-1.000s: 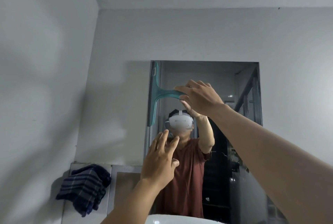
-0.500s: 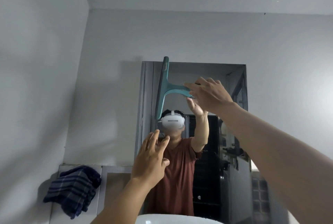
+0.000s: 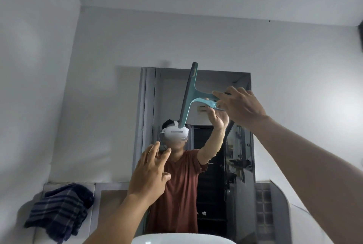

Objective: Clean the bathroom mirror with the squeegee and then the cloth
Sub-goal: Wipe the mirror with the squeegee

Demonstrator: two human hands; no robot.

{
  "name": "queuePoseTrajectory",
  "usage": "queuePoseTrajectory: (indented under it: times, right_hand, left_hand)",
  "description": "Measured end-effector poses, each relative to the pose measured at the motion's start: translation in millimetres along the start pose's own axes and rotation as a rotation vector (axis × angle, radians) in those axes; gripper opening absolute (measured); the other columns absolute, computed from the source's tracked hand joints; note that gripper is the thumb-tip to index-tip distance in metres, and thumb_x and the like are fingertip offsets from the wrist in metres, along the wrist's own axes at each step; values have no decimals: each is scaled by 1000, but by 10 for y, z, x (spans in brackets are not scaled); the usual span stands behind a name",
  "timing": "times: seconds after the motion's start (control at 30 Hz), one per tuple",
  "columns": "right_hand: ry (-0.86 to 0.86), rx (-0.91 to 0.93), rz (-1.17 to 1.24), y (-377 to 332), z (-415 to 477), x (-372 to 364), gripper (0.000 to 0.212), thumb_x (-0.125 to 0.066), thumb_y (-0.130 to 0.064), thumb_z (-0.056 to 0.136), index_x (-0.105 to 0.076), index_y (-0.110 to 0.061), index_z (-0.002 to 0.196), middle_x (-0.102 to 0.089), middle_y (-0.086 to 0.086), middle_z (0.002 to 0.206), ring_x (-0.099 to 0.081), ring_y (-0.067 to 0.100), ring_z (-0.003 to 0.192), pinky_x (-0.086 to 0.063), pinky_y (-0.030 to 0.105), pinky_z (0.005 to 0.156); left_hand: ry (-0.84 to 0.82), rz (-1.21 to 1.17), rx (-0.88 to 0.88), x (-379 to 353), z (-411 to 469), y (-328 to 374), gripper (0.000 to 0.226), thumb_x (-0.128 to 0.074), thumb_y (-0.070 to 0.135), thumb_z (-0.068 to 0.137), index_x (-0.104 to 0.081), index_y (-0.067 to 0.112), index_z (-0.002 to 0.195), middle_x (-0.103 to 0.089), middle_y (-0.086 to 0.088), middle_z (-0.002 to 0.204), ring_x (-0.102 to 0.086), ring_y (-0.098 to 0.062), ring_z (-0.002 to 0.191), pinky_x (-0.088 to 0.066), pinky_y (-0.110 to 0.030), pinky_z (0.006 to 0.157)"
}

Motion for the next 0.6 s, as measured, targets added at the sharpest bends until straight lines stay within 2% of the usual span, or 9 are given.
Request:
queuePoseTrajectory:
  times: [0.13, 0.33, 0.47, 0.6]
  right_hand:
    - [-3, -10, -9, 56, -78, -35, 51, -60, -33, 99, -47, -25, 148, -62, 12, 125, -63, 38, 106, -54, 53, 89]
    - [-39, -3, -58, 116, -176, -36, 50, -51, -35, 101, -43, -26, 150, -60, 13, 127, -62, 39, 108, -55, 53, 89]
    - [-70, -33, -78, 250, -203, 3, 55, -52, -23, 99, -38, -26, 152, -57, 13, 132, -59, 40, 113, -51, 53, 93]
    - [-68, -119, -54, 473, -289, -21, 58, -54, -12, 97, -40, -25, 152, -60, 14, 130, -60, 41, 109, -51, 53, 90]
  left_hand:
    - [-14, 13, 6, 13, -4, 7, 82, -81, 39, 77, -43, 28, 149, -31, -11, 159, -28, -33, 147, -30, -43, 112]
    - [-29, 7, 7, 34, 9, 21, 83, -80, 38, 78, -41, 28, 150, -29, -10, 160, -25, -33, 147, -38, -47, 110]
    - [-29, -7, 7, 34, 7, 15, 84, -83, 38, 75, -44, 27, 148, -32, -10, 158, -26, -32, 146, -40, -47, 109]
    - [-22, -14, 1, 50, 9, 35, 85, -85, 37, 73, -46, 26, 147, -34, -12, 156, -27, -32, 144, -42, -47, 107]
Point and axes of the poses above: each hand's wrist, its own z-axis towards the middle knuckle, its own x-axis out of the back of the hand, y = z × x, the point moved 4 cm from there along z, towards the middle knuckle
